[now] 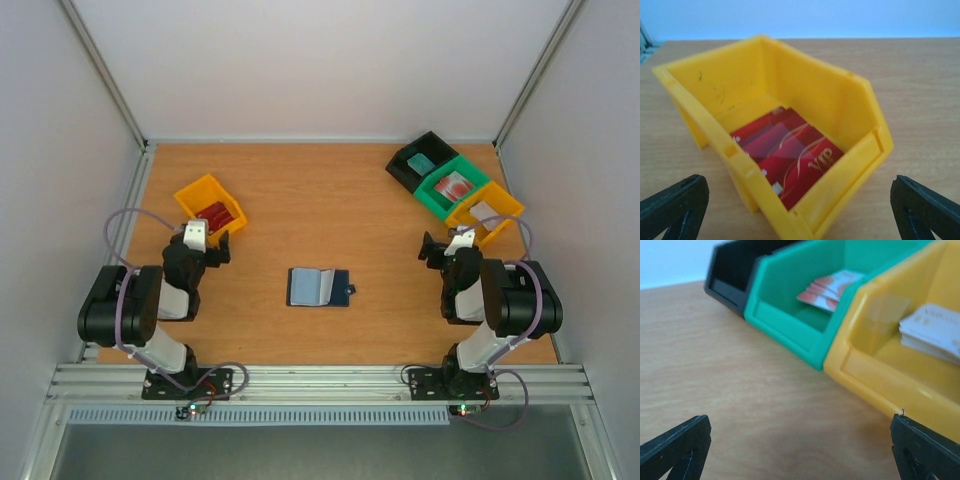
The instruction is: Take the credit cards out of the card holder
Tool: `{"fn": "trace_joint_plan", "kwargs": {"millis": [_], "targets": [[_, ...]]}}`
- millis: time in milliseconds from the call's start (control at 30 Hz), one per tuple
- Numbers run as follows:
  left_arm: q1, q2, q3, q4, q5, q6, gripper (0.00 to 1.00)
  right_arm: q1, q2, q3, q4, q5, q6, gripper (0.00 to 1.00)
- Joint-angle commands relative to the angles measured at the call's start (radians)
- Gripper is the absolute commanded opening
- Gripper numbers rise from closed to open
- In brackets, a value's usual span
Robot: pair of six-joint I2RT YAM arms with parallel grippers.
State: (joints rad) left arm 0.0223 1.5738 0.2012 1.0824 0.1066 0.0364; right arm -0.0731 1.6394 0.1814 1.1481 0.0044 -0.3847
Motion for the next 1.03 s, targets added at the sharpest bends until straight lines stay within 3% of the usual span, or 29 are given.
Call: {"fn": "trace_joint_plan", "kwargs": {"millis": [0,233,300,500,1000], "targets": [[-0.012,0.012,0.038,0.171,-0.048,-0.001,0.99,-0.001,-0.012,0.029,0.131,-0.057,-0.038,0.98],[-0.018,-0.014,0.142,-0.066,-0.138,-0.005,0.99,-0.001,-0.047,0.158,-0.149,-0.109,-0.057,0.98],[-0.018,-0.01,0.145,-0.066,-0.143,-0.007,0.99,-0.001,-0.047,0.169,-0.174,-0.12,-0.062,0.98],[-0.018,-0.012,0.193,-0.165,-0.194,-0.022,0.99,-0.001,-0.047,0.173,-0.182,-0.116,-0.06,0.99],[-0.018,-0.01,0.195,-0.168,-0.19,-0.023,0.99,-0.001,-0.047,0.171,-0.18,-0.109,-0.057,0.99]]}}
